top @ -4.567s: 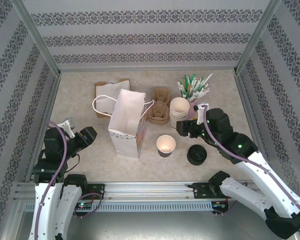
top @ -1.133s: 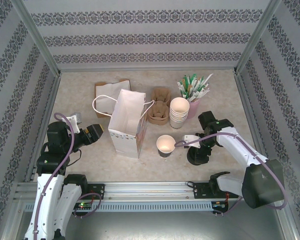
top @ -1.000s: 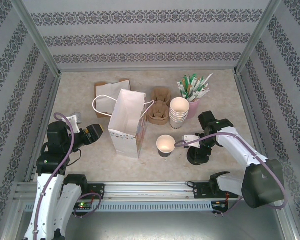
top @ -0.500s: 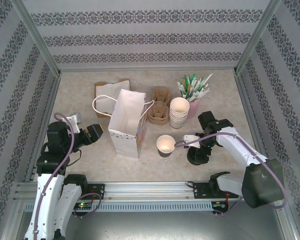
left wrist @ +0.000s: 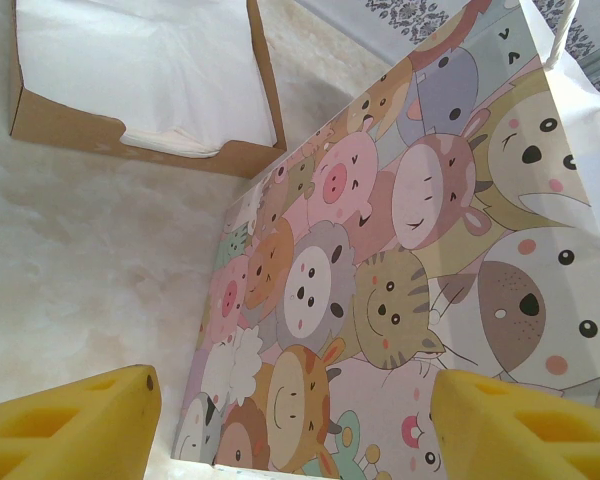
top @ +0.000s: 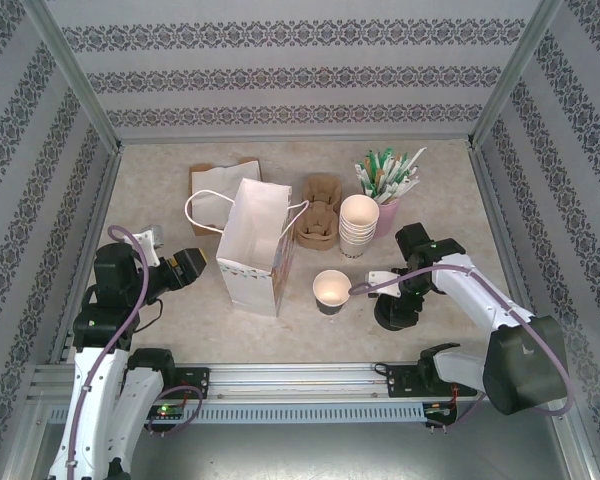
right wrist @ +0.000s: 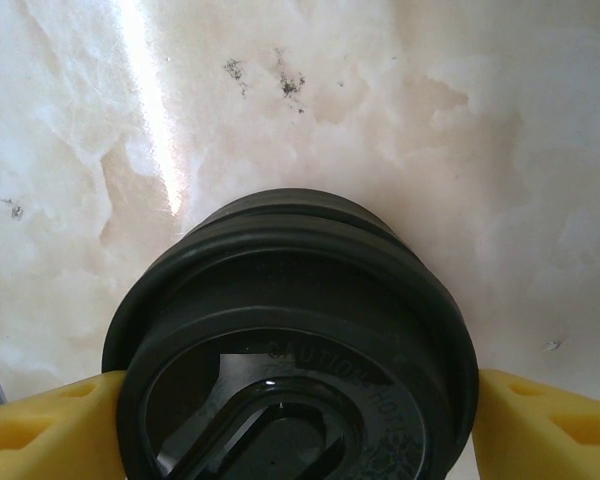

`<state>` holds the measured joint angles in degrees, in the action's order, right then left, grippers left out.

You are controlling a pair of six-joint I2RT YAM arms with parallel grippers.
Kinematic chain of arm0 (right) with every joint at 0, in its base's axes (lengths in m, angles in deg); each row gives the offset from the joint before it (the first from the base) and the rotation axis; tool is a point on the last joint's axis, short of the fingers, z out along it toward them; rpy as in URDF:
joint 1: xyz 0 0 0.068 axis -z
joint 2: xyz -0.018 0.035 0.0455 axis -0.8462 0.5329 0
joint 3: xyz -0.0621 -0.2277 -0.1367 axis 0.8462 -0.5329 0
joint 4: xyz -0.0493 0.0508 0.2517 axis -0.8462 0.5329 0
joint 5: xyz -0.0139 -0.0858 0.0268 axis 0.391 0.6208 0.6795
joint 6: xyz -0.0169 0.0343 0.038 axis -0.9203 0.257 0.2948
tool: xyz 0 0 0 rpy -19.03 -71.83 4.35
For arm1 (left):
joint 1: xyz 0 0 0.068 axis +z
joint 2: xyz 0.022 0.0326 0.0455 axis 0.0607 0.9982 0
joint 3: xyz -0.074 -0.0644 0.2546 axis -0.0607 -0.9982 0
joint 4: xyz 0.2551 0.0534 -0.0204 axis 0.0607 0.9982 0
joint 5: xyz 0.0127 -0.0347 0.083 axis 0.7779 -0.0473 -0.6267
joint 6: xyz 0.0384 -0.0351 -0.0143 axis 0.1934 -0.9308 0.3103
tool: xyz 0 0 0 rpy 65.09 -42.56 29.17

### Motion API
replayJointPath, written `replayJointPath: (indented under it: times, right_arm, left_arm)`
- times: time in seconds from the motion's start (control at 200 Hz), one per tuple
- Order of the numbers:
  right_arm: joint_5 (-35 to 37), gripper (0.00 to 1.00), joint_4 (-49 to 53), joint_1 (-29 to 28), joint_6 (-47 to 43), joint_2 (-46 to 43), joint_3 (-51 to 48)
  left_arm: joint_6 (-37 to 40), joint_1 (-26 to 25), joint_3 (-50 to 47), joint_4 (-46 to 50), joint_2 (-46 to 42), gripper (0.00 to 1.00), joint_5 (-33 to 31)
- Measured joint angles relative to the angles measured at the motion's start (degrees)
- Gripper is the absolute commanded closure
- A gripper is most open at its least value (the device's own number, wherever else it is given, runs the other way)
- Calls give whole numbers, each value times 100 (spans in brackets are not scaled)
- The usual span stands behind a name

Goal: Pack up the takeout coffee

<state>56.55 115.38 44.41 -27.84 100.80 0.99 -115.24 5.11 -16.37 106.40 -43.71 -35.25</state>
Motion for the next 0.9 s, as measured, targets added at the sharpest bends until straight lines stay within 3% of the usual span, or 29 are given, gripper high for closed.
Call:
replayJointPath:
  times: [0.535,0.899]
  right_arm:
    - [186,23,509,-275,46,-562,367]
    - [730,20,1298,-1856,621,-708,1480]
  left_arm:
    - [0,0,0,0,0,27,-24]
    - [0,0,0,0,15,28,-26]
